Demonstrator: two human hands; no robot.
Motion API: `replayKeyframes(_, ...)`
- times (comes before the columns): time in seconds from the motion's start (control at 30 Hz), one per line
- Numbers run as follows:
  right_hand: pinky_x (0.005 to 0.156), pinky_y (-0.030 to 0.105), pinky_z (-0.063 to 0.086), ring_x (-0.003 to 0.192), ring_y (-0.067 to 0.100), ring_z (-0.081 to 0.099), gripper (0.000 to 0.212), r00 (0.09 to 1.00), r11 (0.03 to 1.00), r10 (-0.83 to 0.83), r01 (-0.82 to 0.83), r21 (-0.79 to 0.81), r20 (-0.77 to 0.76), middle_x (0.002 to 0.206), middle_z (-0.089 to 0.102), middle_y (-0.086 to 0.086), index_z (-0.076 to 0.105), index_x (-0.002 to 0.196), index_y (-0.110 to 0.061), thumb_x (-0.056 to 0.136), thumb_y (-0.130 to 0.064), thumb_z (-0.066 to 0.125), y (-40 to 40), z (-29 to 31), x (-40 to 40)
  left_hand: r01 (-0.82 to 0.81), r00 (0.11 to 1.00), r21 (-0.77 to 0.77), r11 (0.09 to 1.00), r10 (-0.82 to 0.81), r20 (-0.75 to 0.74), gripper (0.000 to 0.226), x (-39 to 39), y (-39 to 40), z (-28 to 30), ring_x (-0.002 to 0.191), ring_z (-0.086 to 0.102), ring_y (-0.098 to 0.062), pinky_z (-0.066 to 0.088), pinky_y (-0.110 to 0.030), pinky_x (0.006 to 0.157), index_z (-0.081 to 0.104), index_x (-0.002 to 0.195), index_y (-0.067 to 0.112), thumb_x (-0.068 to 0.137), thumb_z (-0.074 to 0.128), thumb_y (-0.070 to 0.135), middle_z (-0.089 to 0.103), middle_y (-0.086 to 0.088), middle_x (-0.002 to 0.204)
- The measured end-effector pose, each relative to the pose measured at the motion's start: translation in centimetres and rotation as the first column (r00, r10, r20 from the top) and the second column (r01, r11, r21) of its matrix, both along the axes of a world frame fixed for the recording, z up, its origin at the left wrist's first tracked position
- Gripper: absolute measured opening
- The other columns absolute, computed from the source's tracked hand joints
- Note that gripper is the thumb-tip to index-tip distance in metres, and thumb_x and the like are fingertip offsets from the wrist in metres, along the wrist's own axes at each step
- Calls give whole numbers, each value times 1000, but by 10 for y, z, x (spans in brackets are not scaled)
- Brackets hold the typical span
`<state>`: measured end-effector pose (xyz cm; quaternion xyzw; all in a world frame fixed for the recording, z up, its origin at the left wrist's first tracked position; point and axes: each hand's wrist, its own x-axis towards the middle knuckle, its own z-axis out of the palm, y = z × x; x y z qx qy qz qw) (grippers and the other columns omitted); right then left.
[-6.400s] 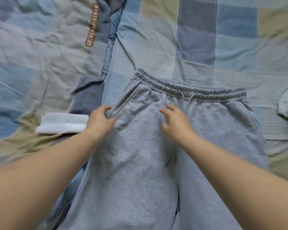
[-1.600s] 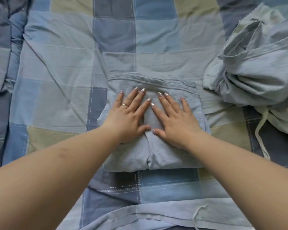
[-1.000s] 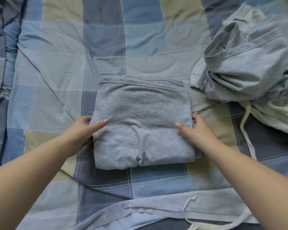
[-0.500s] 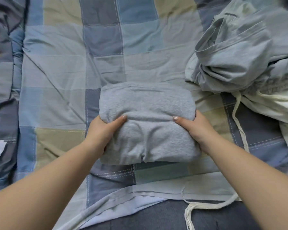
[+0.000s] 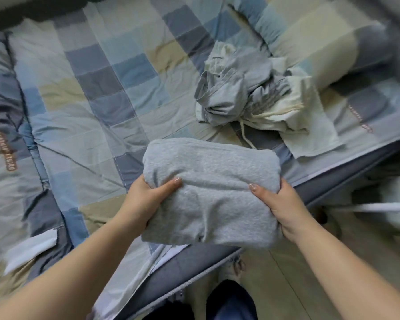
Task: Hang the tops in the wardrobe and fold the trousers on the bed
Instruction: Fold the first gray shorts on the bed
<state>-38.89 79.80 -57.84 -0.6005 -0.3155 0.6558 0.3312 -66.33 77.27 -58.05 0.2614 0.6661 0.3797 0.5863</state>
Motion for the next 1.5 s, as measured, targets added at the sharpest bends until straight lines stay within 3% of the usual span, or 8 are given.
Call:
replayKeyframes(0.13,67,29,57,93,19,70,54,983,983,-182,183,28,-14,101,73,-2,61,109,-22,60,-30,79,-79,79,20,225,974,50,973,-225,3,60,18,-27,77,91,72,-18,56,-37,78,67,105,27,54,88,49,74,2,100)
replayKeyframes(0.4,63,24,56,90,17,71,54,856,855,-517,516,42,8,97,74,-2,60,107,-21,58,-31,79,-257,200,49,556,831,75,828,-552,-73,45,78,-106,188,75,72,-7,54,-17,55,69,92,28,55,81,51,75,11,85)
replayKeyframes(0.67,69,22,53,91,9,69,55,636,645,-764,752,135,108,101,73,-6,59,113,-24,62,-33,77,-429,268,106,815,575,126,566,-817,-52,49,195,-200,250,79,72,-10,55,-20,57,70,95,29,54,84,52,75,9,89)
replayKeyframes(0.77,70,23,52,88,9,70,50,536,552,-834,818,161,132,95,73,-9,60,106,-27,62,-37,80,-498,279,127,871,483,146,469,-872,-80,58,242,-247,261,76,72,-8,54,-18,55,70,94,29,48,85,61,75,12,86)
replayKeyframes(0.9,67,24,54,84,10,71,46,395,415,-908,893,177,139,93,74,-10,61,102,-31,62,-40,83,-600,293,158,941,320,148,305,-943,-88,64,314,-324,276,82,72,-9,56,-29,71,68,98,32,47,84,66,75,12,92)
replayKeyframes(1.07,75,35,54,89,17,70,36,165,200,-970,959,199,177,95,73,-6,62,101,-29,70,-30,80,-735,310,195,977,152,160,139,-985,-76,60,401,-445,290,82,72,-10,56,-33,75,68,96,33,47,85,65,75,11,91)
replayKeyframes(1.2,81,39,54,96,20,69,54,29,59,-991,972,229,134,106,71,1,59,114,-22,66,-31,82,-819,323,208,981,10,195,-10,-995,-101,55,457,-526,303,81,72,-8,55,-29,71,67,98,31,54,85,59,75,12,90)
replayKeyframes(1.5,69,32,57,87,17,71,56,-231,-231,-972,939,255,-29,101,72,0,58,112,-22,60,-32,77,-919,331,221,936,-245,215,-279,-954,-172,56,550,-635,325,83,72,-13,57,-33,76,64,104,27,58,85,51,75,8,91)
